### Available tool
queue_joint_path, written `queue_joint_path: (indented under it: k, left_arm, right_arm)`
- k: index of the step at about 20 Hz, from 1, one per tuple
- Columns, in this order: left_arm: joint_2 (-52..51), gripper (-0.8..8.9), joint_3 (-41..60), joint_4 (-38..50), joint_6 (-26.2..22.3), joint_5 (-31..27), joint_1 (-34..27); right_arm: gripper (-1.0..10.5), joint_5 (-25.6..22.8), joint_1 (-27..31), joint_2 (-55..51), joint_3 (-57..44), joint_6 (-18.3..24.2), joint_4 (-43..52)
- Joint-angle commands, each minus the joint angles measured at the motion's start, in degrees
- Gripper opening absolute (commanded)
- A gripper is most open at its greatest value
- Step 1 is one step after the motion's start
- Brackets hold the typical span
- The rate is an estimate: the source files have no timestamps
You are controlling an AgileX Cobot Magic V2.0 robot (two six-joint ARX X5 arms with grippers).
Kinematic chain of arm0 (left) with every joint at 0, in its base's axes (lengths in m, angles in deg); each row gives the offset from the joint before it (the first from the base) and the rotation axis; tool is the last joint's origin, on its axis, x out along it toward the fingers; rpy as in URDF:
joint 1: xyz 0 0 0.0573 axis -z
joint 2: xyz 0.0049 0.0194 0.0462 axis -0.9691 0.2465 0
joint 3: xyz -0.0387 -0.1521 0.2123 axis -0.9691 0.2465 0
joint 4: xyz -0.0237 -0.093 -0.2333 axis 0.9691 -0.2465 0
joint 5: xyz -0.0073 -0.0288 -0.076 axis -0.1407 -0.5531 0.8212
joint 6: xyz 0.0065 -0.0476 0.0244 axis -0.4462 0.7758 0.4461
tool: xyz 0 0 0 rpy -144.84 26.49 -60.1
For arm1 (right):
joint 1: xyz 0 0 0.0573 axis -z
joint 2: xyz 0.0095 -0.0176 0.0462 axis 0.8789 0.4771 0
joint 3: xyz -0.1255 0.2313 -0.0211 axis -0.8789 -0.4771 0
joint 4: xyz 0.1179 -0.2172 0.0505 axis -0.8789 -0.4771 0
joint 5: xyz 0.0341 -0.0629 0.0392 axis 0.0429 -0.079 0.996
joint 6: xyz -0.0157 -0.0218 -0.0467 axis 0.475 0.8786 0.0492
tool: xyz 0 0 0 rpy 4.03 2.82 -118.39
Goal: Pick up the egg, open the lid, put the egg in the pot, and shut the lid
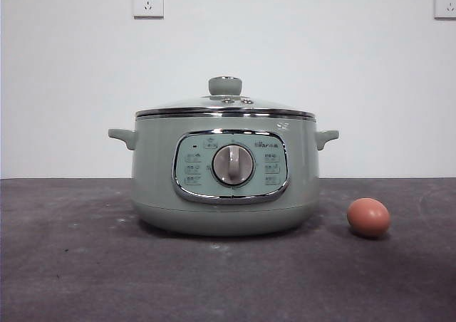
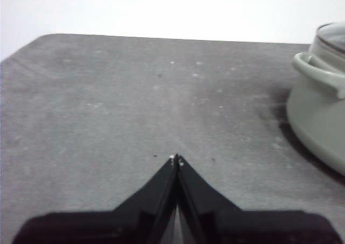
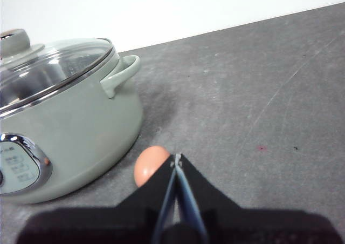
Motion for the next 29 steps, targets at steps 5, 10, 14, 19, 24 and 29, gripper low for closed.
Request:
queue_joint_path:
  k: [5,10,14,19,24,29]
  left_arm:
    - [-0.15,-0.07,-2.29,-0.5,6.27,8.0,-0.13]
    - [0.39,-0.07,-6.97,-3.67,9.46,10.38,-0.13]
    - [2.29,-0.07,-12.17,-7.43,9.29,13.88,-0.13]
    - [7.1,-0.07,-19.37,-12.76,8.72,20.24,-0.13]
    - [13.66,-0.07,-27.32,-18.27,5.64,28.2,-0.13]
    - [20.57,-0.07,-35.39,-26.71,1.55,35.28,-0.11]
  right_arm:
    - [-0.1,0.11,-0.09,-0.17,2.34,-8.09,-0.35]
    - [-0.1,1.84,-0.09,1.57,6.95,-8.02,-0.42]
    - [-0.1,3.65,-0.09,5.53,12.87,-7.85,-3.52]
    - [-0.1,8.74,-0.09,13.62,23.34,-1.38,-14.38]
    - [-0.1,14.01,-0.09,23.04,34.86,7.37,-28.33]
    - [-0.1,15.26,-0.13,31.39,45.48,15.52,-43.58]
